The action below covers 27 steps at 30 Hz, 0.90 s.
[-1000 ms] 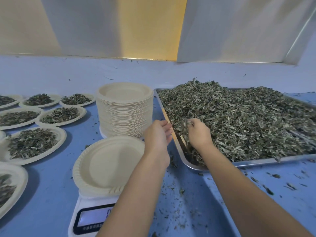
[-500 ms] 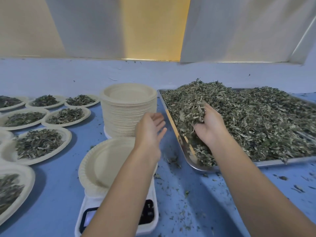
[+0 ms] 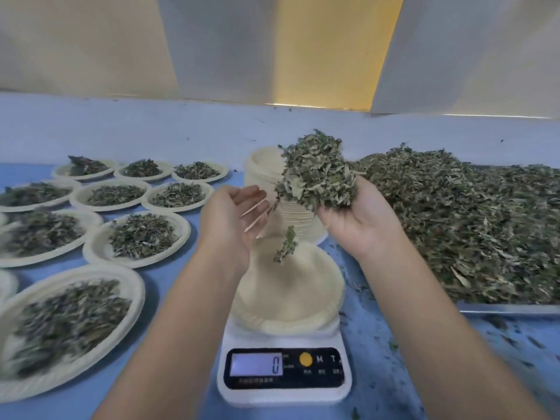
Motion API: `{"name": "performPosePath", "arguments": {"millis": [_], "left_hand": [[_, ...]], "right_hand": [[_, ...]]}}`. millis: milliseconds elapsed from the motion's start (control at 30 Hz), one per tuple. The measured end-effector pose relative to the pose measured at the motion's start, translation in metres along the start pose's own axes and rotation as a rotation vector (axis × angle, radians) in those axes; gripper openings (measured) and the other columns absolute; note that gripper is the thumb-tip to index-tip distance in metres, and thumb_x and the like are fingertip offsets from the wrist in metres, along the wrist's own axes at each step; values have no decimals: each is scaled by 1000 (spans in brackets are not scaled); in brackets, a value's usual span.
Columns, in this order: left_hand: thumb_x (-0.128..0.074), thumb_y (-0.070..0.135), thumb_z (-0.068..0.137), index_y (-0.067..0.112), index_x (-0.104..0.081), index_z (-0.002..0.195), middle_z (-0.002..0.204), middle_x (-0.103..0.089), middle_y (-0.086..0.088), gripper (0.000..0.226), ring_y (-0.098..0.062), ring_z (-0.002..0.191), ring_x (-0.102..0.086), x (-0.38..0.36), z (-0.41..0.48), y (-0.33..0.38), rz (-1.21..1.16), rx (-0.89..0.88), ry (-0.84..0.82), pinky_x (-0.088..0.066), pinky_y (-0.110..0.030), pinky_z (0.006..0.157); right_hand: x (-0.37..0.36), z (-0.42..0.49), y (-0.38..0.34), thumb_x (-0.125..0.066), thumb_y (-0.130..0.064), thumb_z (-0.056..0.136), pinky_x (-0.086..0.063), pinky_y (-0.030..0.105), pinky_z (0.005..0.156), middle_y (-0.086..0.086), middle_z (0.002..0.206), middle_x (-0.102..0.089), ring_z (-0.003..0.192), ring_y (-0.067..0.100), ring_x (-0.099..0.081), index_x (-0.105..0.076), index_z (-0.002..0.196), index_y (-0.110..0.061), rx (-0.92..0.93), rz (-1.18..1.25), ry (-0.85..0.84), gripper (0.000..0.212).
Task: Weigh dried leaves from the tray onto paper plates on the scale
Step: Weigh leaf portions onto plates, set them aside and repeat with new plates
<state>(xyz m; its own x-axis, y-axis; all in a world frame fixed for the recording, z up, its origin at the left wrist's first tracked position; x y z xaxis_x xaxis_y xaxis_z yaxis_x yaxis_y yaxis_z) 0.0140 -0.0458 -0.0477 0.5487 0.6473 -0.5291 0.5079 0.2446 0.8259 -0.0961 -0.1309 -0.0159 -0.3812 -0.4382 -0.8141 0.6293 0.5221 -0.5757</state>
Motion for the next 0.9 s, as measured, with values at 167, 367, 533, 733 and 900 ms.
{"name": "performPosePath", "arguments": {"millis": [167,367,533,733,900], "left_hand": [[-36,18,96,9,-64,90,104,-69,-5,30,-17,97,-65,18,3,7,38,-61,91,-51,-29,86],[-37,14,95,10,-63,94,109,-66,-3,26,-14,100,-63,18,-1,14,97,-143,144,-49,-28,90],[-38,14,95,9,-62,98,110,-66,-3,25,-12,100,-63,19,-1,16,109,-164,173,-49,-29,91],[-41,11,94,7,-64,106,110,-67,-2,27,-12,100,-64,23,3,17,97,-174,184,-51,-24,84],[-42,10,93,7,-64,105,111,-67,-2,25,-12,100,-64,24,6,18,85,-172,178,-50,-20,77]], "right_hand": [[11,2,30,-39,-10,101,-58,35,75,15,97,-71,81,22,-71,-71,95,-6,-78,-196,-49,33],[21,3,33,-48,-10,97,-57,35,83,6,105,-72,95,18,-69,-67,107,-18,-42,-708,-118,22],[4,-8,31,-53,-12,95,-44,8,78,-20,92,-66,84,-10,-60,-65,100,-29,85,-1397,-253,22],[1,-12,48,-53,-19,97,-38,16,93,-11,122,-61,113,4,-53,-62,122,-27,30,-1795,-341,28],[6,-17,50,-50,-27,98,-41,24,98,-7,124,-62,115,9,-55,-58,129,-28,-86,-1861,-384,32]]}}
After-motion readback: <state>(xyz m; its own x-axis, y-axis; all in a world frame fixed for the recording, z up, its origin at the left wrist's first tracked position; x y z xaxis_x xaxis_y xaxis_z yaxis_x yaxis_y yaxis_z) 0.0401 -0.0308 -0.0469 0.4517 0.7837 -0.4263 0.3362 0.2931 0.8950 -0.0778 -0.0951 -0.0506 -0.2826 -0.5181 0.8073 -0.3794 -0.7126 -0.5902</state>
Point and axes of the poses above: each hand's wrist, its own z-axis towards the middle knuckle, its own x-axis out of the back of the hand, y = z × x, the point moved 7 cm from there along z, towards the middle knuckle
